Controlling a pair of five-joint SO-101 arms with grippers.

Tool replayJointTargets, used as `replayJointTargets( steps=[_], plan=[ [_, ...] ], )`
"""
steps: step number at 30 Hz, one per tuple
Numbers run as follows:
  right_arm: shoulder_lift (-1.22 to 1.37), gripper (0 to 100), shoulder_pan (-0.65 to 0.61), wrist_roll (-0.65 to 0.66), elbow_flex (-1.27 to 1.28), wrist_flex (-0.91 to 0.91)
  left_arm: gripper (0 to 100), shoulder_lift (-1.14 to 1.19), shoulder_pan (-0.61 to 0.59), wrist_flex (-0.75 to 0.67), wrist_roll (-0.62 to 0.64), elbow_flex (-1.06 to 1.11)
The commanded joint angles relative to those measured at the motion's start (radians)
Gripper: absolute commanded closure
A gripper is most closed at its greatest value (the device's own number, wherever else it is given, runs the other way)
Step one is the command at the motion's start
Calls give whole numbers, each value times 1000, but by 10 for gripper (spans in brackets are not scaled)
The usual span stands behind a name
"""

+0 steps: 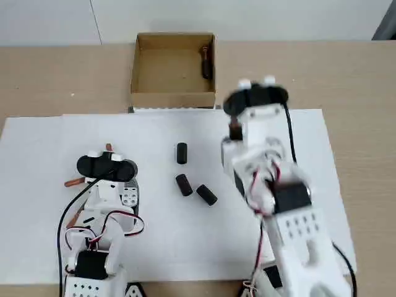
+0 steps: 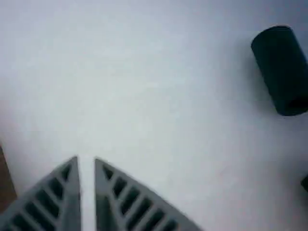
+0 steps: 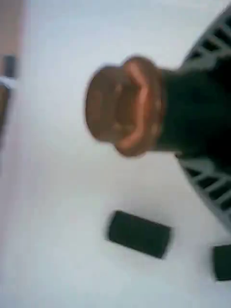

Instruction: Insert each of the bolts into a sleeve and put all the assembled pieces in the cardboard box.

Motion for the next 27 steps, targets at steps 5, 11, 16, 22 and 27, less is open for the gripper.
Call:
replayJointTargets(
  steps=[5,11,16,22,27],
  plan=[
    [394,996,10,169,-351,-208,994,-5,-3,5,-2,-4],
    [645,996,5,307,-545,-331,994,-5,-3,5,-2,-4],
    [811,996,4,417,-681,-427,994,-5,-3,5,-2,-4],
    [993,996,-2,500,-825,-533,994,-5,-3,5,-2,-4],
    [1136,995,-28,560,-925,-581,994,-5,-3,5,-2,-4]
  ],
)
